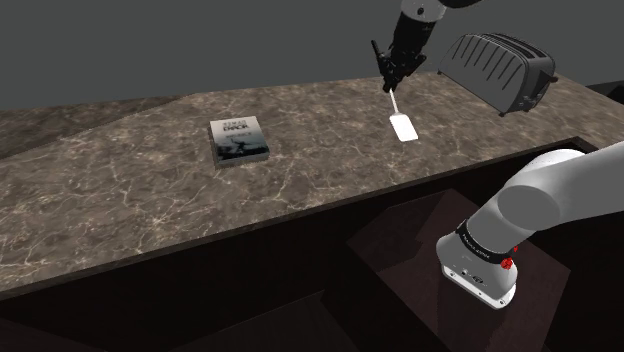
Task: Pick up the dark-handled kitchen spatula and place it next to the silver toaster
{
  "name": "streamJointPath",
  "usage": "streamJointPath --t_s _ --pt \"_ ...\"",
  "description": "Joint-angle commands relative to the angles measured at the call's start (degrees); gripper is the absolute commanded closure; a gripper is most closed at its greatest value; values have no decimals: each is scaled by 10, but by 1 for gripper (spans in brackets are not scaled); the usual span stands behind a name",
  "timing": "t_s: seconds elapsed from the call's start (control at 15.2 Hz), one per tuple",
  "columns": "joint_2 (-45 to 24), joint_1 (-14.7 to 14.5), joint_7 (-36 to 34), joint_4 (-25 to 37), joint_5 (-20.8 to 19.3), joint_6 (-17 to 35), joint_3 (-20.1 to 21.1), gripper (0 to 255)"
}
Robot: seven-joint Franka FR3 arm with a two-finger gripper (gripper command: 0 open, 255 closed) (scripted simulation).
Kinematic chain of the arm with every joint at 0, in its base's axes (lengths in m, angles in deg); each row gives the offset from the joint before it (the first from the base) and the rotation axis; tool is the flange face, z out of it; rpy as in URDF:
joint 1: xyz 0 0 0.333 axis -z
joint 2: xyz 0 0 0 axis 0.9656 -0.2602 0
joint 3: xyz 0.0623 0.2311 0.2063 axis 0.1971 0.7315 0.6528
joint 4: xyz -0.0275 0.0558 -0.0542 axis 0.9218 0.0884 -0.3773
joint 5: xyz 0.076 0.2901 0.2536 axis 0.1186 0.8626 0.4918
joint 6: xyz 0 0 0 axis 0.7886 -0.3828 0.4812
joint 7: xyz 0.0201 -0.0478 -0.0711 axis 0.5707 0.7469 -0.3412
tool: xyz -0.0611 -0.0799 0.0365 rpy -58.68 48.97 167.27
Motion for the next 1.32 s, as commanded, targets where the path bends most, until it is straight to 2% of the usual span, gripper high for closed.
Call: streamJointPath --t_s 0.0,1.12,1.25 --pt "0 1 1 16 -1 -16 -2 255" --pt "-18 5 0 154 -7 -136 -8 255" --pt "-16 13 28 150 -17 -136 -30 255"
